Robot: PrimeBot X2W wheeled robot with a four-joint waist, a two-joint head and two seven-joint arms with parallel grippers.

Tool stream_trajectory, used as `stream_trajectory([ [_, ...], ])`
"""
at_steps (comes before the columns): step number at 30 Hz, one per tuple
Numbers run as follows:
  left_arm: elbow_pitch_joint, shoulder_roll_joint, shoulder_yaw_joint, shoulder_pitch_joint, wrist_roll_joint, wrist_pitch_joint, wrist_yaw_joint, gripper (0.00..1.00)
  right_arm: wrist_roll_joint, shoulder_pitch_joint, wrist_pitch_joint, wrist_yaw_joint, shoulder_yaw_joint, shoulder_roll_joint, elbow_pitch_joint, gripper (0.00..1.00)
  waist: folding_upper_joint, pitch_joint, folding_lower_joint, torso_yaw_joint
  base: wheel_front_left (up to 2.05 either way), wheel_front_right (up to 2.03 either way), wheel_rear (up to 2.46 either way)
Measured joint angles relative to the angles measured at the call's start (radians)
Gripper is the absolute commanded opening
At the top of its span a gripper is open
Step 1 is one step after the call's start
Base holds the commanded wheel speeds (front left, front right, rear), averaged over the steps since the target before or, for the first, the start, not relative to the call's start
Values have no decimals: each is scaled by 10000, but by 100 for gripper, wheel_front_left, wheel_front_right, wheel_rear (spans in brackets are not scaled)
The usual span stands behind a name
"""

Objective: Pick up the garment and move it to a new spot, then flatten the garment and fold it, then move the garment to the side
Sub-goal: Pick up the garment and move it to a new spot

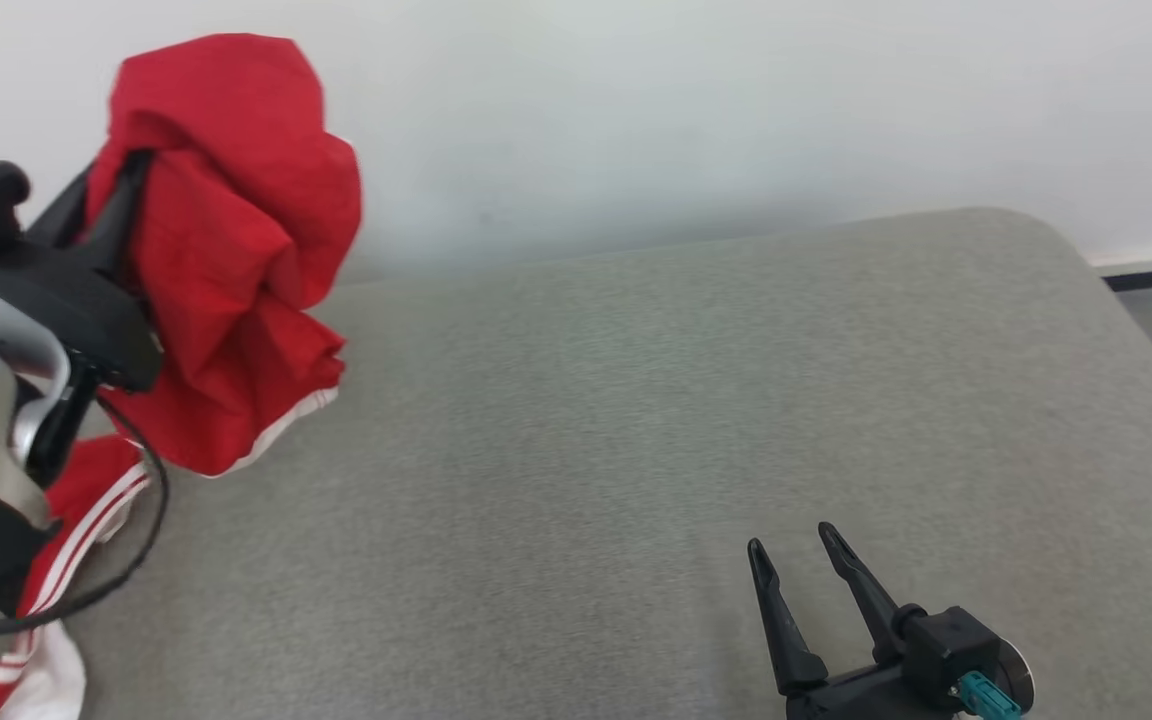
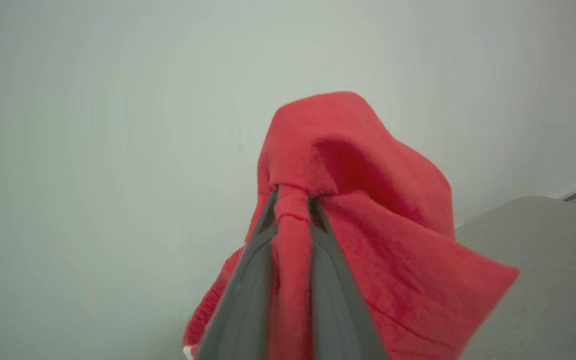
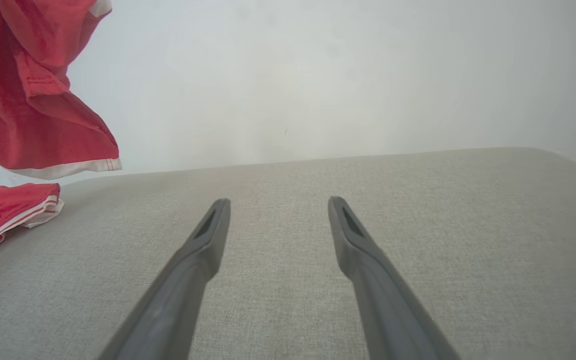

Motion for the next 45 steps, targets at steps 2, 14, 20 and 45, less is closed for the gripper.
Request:
stream_trajectory([
  [2,-453,-67,-92,124,-4,142,46,0,0,0,0,0,-6,21,-19,100,0,-54,0,-299,0,0,0],
  [14,-1848,-571,-882,312,481,222,274,0,-2,-92,0,0,2,82,-127,100,0,-76,1,-2039,0,0,0],
  [20,-1983,-686,-1383,671,1055,-639,389,0,-4,-128,0,0,-17,171,-245,100,0,164,0,-2697,0,0,0],
  [45,-3860,-1325,-1197,6328,3356,-1649,1283,100,-134,-231,0,0,-320,270,-414,100,1,550,1,-1991,0,0,0],
])
